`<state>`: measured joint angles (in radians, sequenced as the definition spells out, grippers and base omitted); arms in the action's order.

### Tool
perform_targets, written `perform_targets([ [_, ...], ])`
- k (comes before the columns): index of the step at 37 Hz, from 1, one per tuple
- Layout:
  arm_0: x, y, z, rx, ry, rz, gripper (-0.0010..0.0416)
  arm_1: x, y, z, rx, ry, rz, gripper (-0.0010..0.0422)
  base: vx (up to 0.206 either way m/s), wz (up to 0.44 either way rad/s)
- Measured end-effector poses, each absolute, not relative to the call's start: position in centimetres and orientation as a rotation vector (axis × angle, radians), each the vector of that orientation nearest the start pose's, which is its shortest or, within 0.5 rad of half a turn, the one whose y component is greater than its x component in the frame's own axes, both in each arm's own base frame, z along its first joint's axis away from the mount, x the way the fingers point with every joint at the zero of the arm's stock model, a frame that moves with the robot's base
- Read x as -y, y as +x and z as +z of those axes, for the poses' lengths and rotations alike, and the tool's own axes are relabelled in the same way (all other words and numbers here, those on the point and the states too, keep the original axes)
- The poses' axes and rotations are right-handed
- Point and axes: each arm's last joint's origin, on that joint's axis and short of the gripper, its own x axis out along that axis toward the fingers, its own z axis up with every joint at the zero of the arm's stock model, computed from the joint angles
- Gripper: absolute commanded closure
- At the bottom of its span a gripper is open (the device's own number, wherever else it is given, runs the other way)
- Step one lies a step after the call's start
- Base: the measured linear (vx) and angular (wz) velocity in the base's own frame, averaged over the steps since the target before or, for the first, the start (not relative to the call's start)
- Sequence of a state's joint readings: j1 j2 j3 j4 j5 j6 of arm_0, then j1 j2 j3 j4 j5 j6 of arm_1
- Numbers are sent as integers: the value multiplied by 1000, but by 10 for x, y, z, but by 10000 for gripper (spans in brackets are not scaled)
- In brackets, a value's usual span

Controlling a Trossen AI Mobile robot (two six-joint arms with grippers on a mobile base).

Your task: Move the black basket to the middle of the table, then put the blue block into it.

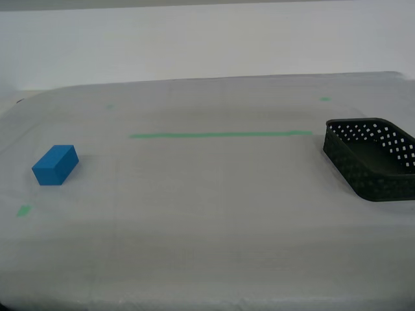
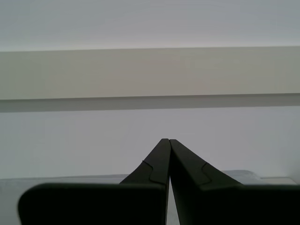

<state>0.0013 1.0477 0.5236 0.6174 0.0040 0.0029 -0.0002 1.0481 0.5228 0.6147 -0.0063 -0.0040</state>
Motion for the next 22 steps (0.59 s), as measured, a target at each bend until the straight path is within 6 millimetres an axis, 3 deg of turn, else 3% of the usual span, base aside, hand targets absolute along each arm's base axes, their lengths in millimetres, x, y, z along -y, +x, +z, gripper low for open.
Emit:
perform_targets([
  [22, 0, 227, 270, 93, 3, -3, 405, 0, 227, 270, 89, -4, 6, 412, 0, 0],
])
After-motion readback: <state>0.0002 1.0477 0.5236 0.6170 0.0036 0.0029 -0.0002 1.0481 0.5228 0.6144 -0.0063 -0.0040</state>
